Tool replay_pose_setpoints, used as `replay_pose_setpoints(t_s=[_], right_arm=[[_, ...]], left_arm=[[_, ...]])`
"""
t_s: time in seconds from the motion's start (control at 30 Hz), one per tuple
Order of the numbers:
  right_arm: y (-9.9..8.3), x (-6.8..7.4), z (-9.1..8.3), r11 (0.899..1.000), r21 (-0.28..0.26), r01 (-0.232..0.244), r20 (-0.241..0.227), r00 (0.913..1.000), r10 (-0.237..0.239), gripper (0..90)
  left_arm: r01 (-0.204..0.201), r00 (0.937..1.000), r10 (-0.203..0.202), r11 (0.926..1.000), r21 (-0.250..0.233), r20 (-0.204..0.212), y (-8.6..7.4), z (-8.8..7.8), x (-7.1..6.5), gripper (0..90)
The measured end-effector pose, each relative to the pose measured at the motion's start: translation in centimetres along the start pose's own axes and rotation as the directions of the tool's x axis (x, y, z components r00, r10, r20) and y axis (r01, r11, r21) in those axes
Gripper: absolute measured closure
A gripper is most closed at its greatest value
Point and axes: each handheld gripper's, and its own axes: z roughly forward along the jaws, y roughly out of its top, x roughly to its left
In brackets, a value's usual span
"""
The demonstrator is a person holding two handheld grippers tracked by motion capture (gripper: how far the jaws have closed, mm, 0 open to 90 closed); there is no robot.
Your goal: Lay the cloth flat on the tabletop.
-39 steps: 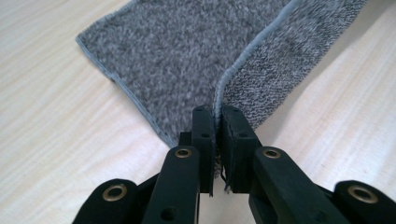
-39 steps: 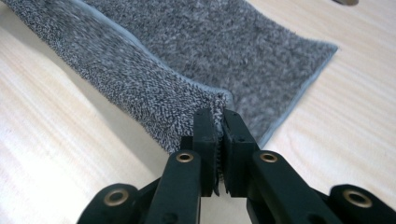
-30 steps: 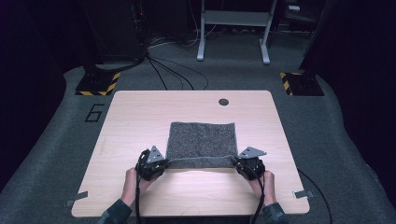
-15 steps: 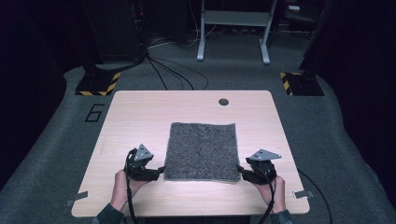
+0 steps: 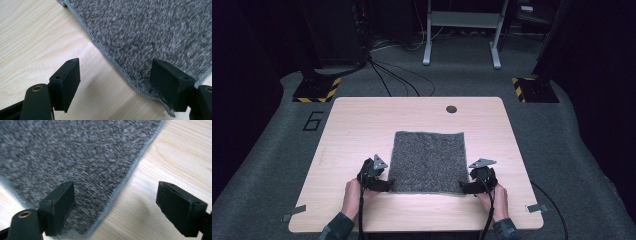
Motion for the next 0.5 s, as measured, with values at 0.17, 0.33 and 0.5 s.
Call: replay_pose_setpoints(t_s=[0.17, 0.33, 0.5], right_arm=[[-0.1, -0.1, 0.8, 1.000, 0.016, 0.018, 0.012, 0.9998, -0.018, 13.7], [0.1, -0.4, 1.0, 0.999, 0.020, 0.026, -0.007, 0.9997, -0.025, 12.1], [0.1, -0.5, 1.0, 0.999, 0.022, 0.034, -0.018, 0.9993, -0.034, 11.8]], left_arm=[[-0.024, 0.9994, 0.025, 0.9996, 0.018, -0.024, -0.6, 0.0, -0.6, 24.7], [-0.014, 0.9990, 0.014, 0.9999, 0.003, -0.042, -1.3, -0.4, -0.9, 24.7], [-0.008, 0.9991, 0.008, 1.0000, 0.003, -0.041, -1.9, -1.0, -1.2, 24.6]])
